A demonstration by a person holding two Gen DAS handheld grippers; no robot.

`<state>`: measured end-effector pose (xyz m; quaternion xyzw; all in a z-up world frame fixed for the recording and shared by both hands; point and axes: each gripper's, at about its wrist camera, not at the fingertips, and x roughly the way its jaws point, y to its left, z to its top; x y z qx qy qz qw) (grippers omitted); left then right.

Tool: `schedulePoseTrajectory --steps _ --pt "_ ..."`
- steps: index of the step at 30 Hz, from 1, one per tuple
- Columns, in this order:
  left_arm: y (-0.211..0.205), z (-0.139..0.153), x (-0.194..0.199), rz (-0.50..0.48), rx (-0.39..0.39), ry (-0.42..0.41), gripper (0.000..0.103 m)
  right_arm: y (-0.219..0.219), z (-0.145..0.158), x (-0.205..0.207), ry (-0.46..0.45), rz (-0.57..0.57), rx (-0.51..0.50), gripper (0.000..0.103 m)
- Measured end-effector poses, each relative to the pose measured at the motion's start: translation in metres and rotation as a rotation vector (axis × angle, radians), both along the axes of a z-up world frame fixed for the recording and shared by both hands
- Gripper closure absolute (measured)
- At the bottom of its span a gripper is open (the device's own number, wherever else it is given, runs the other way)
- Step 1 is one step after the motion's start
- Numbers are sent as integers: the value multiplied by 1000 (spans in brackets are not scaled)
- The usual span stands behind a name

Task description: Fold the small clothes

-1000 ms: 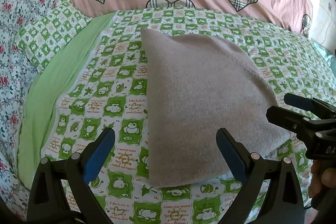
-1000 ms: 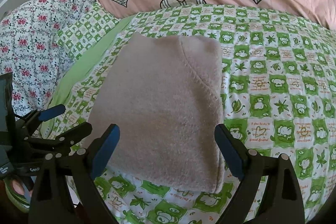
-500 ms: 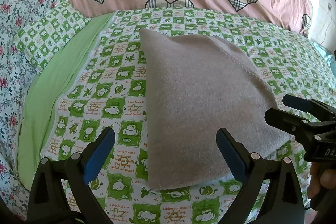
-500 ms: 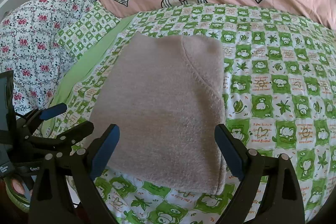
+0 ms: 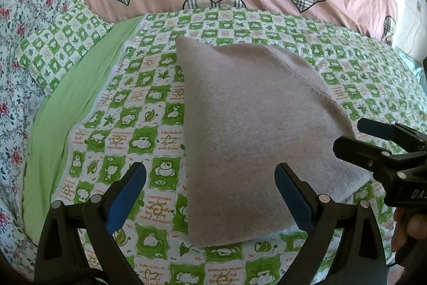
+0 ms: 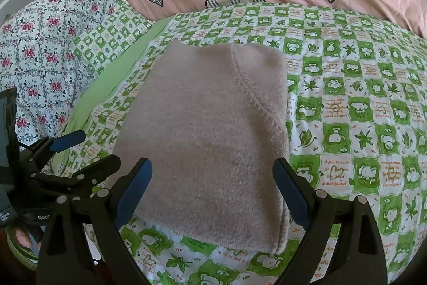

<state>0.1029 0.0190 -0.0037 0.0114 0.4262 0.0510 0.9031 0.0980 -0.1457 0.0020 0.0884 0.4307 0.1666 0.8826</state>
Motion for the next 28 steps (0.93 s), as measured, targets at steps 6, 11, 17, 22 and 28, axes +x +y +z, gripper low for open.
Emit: schedulePoseTrajectory --steps 6,11,17,22,28 --pt "2 2 3 7 6 -9 6 -2 2 6 0 -2 4 11" --pt "3 3 6 12 3 -9 6 -2 3 7 -1 -5 7 11" --pt "2 3 8 12 2 -3 6 -4 4 9 2 -7 11 11" --pt "1 4 9 9 4 -5 6 -6 4 9 0 -10 12 11" --pt "0 3 10 4 6 -1 6 -7 3 9 9 -14 14 11"
